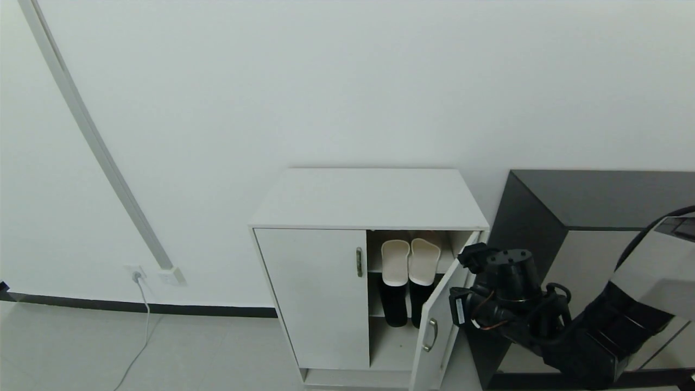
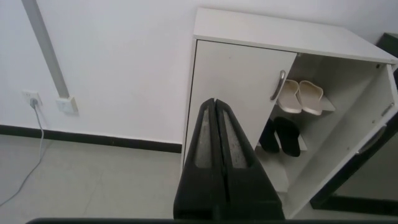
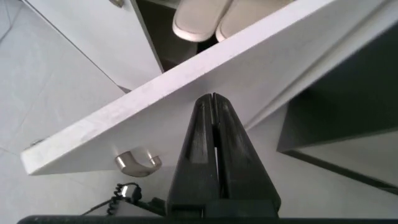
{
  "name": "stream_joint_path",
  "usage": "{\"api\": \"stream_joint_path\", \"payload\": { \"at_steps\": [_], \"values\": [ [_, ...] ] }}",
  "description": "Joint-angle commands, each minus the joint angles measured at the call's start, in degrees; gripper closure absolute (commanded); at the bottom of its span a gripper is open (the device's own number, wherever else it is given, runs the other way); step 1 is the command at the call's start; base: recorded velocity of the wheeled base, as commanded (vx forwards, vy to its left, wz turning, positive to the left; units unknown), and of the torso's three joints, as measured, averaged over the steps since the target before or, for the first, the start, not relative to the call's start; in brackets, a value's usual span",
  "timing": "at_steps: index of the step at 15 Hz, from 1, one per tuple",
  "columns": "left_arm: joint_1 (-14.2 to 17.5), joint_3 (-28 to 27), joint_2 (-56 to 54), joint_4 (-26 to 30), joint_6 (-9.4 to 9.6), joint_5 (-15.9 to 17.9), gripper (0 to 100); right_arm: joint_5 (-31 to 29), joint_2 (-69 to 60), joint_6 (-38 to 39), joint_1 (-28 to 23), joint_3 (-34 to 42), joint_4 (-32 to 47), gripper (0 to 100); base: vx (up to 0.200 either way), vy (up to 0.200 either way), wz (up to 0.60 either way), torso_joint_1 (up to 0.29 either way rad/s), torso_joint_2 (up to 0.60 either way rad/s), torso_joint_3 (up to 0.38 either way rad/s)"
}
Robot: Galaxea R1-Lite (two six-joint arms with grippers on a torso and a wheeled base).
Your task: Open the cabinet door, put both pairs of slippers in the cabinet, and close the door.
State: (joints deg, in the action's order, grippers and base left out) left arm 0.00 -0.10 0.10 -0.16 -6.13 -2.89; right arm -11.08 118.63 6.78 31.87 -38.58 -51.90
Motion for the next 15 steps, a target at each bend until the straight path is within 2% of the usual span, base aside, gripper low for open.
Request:
{"api": "stream_joint_path", "payload": {
  "at_steps": [1,6,15],
  "values": [
    [0.00,0.01,-0.01,-0.02,-0.02,-0.01,100,0.45,3.37,0.08,-0.05,-3.34,0.04,100,0.000,0.000,0.00,0.000,0.00,0.000],
    [0.00,0.01,-0.01,-0.02,-0.02,-0.01,100,2.12,8.64,0.08,-0.58,-11.78,0.04,100,0.000,0.000,0.00,0.000,0.00,0.000],
    [0.00,0.01,-0.01,-0.02,-0.02,-0.01,100,2.12,14.26,0.17,-1.10,-20.92,0.22,100,0.000,0.000,0.00,0.000,0.00,0.000]
  ]
}}
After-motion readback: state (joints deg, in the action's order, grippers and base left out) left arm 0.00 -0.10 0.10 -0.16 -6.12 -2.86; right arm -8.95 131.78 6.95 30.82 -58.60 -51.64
